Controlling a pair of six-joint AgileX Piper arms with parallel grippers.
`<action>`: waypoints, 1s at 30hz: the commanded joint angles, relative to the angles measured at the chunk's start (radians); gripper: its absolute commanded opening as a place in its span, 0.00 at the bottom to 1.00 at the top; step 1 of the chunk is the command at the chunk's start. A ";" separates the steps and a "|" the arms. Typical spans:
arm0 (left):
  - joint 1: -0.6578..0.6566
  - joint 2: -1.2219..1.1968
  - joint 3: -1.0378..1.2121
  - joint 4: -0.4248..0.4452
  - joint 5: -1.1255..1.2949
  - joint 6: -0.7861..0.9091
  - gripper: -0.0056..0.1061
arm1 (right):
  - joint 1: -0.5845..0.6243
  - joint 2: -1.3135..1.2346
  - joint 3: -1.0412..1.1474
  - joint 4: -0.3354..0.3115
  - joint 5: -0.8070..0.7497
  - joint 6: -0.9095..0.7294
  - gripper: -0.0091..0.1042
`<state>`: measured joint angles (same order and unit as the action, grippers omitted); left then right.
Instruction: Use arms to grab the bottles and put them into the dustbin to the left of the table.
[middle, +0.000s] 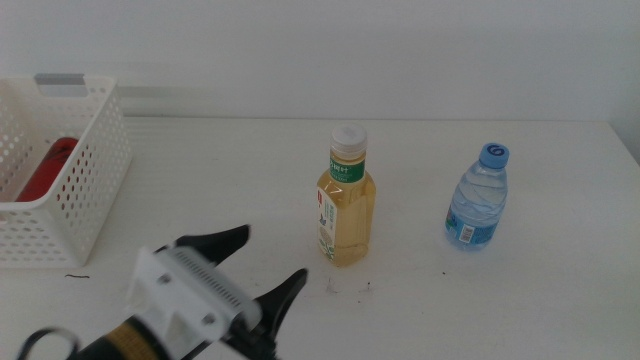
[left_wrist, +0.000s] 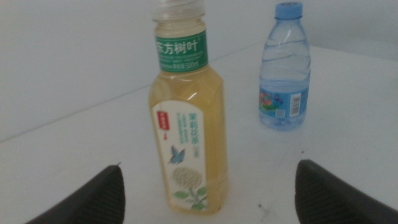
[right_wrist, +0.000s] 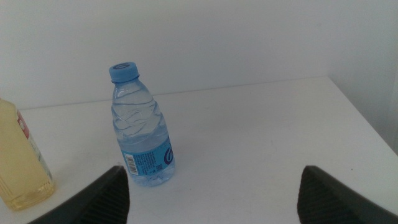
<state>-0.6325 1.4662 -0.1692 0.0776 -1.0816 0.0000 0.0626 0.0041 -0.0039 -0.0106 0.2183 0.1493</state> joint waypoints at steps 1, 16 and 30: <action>0.032 0.079 -0.053 0.074 -0.046 -0.053 0.89 | -0.004 -0.004 0.004 -0.009 -0.009 -0.007 0.85; 0.205 0.470 -0.398 0.398 -0.112 -0.176 0.89 | -0.004 -0.004 0.004 -0.009 -0.009 -0.007 0.85; 0.203 0.720 -0.687 0.478 -0.112 -0.295 0.89 | -0.004 -0.004 0.004 -0.009 -0.009 -0.007 0.85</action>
<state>-0.4284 2.1669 -0.8278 0.5538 -1.1806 -0.2607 0.0626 0.0041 -0.0039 -0.0106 0.2183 0.1493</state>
